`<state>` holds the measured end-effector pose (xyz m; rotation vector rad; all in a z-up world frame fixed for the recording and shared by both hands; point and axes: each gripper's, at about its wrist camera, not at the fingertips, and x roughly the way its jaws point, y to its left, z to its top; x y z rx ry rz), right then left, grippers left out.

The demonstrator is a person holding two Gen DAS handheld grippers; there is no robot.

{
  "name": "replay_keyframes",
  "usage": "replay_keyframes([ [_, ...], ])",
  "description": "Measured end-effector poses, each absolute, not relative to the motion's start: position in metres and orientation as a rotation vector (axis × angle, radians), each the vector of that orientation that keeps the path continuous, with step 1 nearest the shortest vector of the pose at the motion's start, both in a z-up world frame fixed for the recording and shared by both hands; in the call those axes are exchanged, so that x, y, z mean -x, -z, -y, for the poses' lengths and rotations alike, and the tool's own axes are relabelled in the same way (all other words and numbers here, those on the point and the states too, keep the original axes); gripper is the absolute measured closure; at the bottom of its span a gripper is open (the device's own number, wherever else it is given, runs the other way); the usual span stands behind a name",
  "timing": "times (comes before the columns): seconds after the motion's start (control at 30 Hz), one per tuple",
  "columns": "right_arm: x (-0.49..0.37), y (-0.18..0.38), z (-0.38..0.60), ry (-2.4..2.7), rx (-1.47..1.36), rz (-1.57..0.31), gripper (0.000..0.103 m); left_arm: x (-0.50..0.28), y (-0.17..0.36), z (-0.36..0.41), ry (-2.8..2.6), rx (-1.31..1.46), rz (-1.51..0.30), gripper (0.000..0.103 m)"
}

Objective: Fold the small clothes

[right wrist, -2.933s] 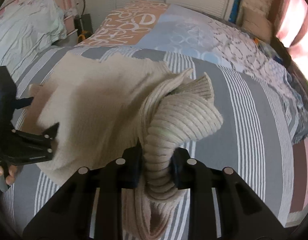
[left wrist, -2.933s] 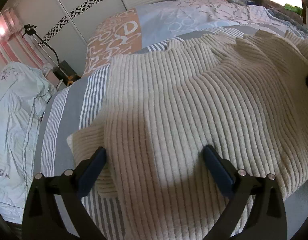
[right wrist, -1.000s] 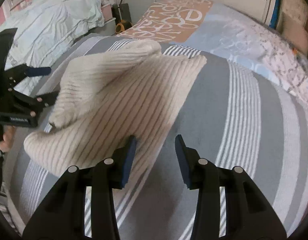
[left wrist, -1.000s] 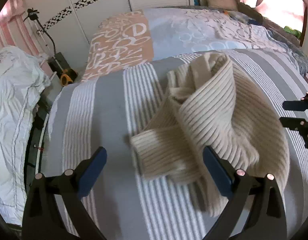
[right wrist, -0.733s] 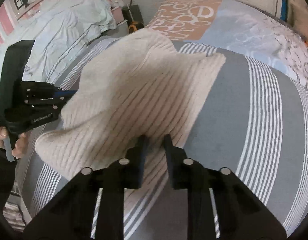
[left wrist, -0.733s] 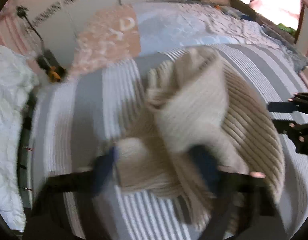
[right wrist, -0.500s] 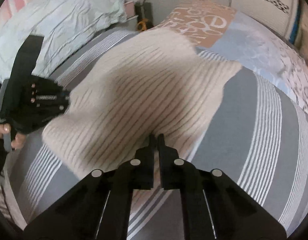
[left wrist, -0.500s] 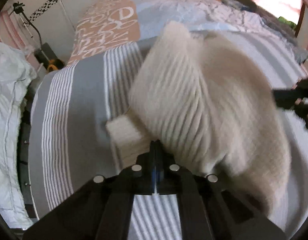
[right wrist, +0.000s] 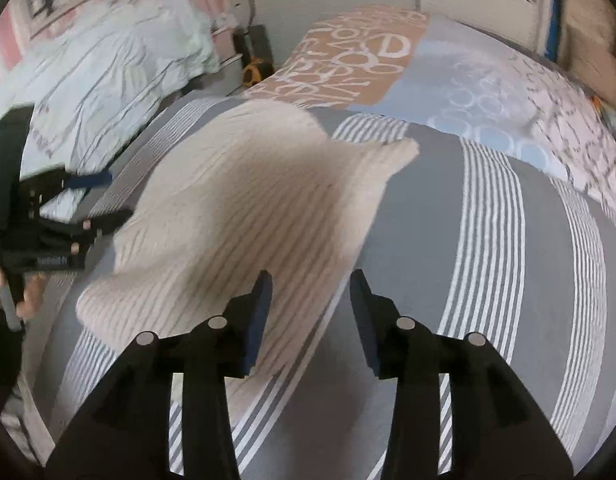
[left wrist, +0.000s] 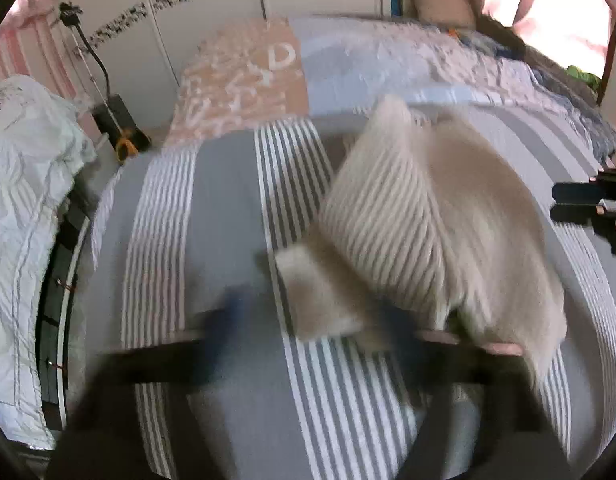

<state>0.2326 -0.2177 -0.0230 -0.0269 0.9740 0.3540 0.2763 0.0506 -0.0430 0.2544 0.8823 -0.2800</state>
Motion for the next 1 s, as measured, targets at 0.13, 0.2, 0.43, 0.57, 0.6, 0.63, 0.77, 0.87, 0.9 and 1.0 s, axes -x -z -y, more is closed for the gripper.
replay_keyframes([
  [0.13, -0.247, 0.035, 0.238, -0.339, -0.115, -1.004, 0.058, -0.289, 0.045, -0.032, 0.31, -0.245, -0.913, 0.022],
  [0.2, -0.254, 0.046, 0.241, -0.36, -0.176, -1.04, 0.058, -0.301, 0.052, -0.025, 0.319, -0.231, -0.947, 0.021],
  [0.43, -0.248, 0.049, 0.218, -0.448, -0.194, -1.053, 0.097, -0.314, 0.065, -0.013, 0.465, -0.13, -1.035, 0.073],
  [0.57, -0.229, 0.037, 0.182, -0.516, -0.053, -1.043, 0.102, -0.294, 0.061, -0.009, 0.432, -0.231, -0.979, 0.088],
  [0.6, -0.223, 0.036, 0.171, -0.579, -0.043, -1.064, 0.102, -0.289, 0.062, -0.012, 0.427, -0.237, -0.971, 0.088],
  [0.63, -0.219, 0.037, 0.161, -0.593, -0.002, -1.07, 0.102, -0.284, 0.063, -0.016, 0.425, -0.238, -0.965, 0.088],
  [0.77, -0.225, 0.046, 0.148, -0.522, 0.104, -1.057, 0.103, -0.267, 0.075, -0.04, 0.407, -0.201, -0.97, 0.089],
  [0.87, -0.22, 0.047, 0.145, -0.505, 0.152, -1.038, 0.103, -0.266, 0.08, -0.043, 0.375, -0.218, -0.962, 0.089],
  [0.9, -0.214, 0.048, 0.143, -0.501, 0.183, -1.027, 0.103, -0.266, 0.081, -0.041, 0.371, -0.227, -0.955, 0.089],
  [1.0, -0.204, 0.044, 0.146, -0.485, 0.228, -1.002, 0.103, -0.27, 0.084, -0.041, 0.356, -0.224, -0.952, 0.088],
])
